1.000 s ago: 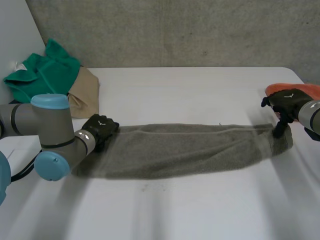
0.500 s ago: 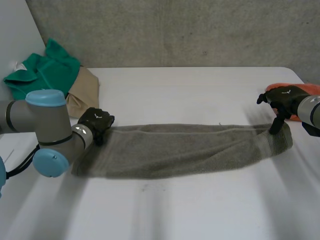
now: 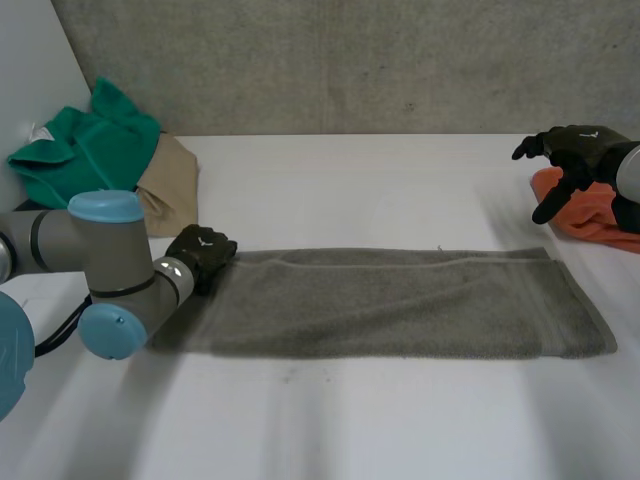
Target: Fold the laundry.
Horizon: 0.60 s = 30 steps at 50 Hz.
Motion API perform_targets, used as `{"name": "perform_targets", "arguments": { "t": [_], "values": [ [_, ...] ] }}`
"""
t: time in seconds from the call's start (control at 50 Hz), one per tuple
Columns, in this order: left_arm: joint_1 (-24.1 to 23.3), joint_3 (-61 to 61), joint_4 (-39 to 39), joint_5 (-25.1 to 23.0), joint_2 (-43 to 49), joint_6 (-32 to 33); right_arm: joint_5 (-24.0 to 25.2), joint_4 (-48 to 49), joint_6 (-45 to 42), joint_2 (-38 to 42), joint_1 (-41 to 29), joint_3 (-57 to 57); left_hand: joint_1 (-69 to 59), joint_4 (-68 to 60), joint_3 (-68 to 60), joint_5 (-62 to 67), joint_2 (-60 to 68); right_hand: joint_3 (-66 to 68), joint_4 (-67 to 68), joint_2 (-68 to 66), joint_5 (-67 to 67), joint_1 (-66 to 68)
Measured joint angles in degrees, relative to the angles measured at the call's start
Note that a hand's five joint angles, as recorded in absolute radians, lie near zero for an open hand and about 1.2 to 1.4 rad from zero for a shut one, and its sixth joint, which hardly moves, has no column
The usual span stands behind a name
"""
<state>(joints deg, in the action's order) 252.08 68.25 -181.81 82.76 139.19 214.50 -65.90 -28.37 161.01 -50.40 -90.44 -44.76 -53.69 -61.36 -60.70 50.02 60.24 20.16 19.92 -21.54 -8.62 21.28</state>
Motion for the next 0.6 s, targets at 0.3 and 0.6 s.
{"name": "perform_targets", "arguments": {
  "t": [0.3,0.6],
  "values": [
    [-0.07,0.64,-2.20,0.73,-3.18,-0.40,-4.90,2.86,-10.67,9.29,-0.52,-7.16,-1.25,-7.15,-7.64,7.74,8.30,7.98,8.29,-6.37,-9.98,6.61],
    [-0.24,2.01,-2.21,1.18,-4.78,-0.31,-6.57,12.27,-12.73,11.25,-0.58,-10.76,-1.25,-7.37,-7.64,8.01,8.37,47.75,48.44,-45.57,-48.38,26.93]
  ]
}}
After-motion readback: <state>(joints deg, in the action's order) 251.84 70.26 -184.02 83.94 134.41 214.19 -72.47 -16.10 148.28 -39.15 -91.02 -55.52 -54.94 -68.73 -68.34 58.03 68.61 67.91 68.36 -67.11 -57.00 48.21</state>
